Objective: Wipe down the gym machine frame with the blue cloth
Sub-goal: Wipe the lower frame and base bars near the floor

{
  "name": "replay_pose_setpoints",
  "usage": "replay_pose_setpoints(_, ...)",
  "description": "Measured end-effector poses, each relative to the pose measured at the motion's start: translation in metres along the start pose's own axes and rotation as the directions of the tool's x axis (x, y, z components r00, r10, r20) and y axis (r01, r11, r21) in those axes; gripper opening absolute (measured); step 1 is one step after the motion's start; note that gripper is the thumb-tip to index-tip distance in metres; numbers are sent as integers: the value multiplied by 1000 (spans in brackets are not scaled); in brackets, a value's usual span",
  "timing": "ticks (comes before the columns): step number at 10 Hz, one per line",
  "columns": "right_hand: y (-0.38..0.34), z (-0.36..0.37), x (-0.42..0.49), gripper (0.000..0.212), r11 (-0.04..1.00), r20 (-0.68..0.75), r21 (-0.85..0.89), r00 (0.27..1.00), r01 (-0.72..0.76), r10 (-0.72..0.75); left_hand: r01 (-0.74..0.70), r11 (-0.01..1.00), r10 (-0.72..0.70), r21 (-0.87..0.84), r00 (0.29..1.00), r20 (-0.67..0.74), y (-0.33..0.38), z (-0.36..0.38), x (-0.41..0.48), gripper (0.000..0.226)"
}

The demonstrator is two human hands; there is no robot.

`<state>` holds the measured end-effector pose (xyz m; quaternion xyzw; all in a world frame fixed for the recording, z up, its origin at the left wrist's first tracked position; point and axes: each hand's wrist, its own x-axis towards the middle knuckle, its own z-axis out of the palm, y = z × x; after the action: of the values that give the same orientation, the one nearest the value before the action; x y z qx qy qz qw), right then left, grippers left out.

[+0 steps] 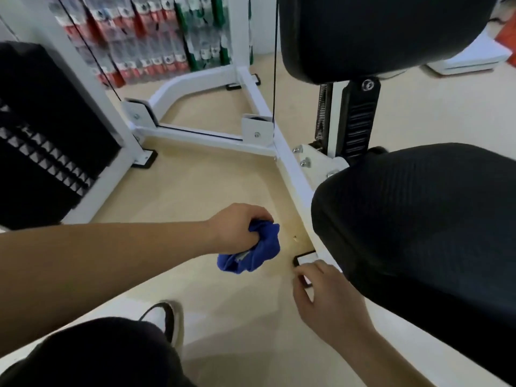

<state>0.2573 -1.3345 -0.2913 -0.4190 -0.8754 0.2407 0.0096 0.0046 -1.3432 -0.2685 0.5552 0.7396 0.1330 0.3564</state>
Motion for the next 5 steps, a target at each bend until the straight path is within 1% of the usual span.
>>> replay_pose_setpoints(1, 9, 3, 27, 43, 990, 160, -138, 985, -36, 58, -40, 999, 42, -24, 997, 66, -24, 23, 32, 45)
replay_pose_setpoints(2, 32, 21, 39, 49, 986, 161, -55, 974, -154, 161, -109, 994, 108, 3, 989, 100, -43, 52, 67, 38)
replay_pose_setpoints(3, 33, 36, 54, 69, 878, 47, 75, 881, -473, 470, -228, 973, 225, 36, 972, 63, -56, 84, 107, 23)
replay_pose_setpoints(4, 61, 82, 64, 59, 855, -134, 104, 844, -509, 519, -350, 937, 351, -12, 935, 45, -66, 123, 144, 31)
replay_pose_setpoints(5, 66, 98, 74, 46, 772, -195, 162, 747, -615, 636, -411, 910, 399, 55, 903, 160, -79, 165, 167, 38)
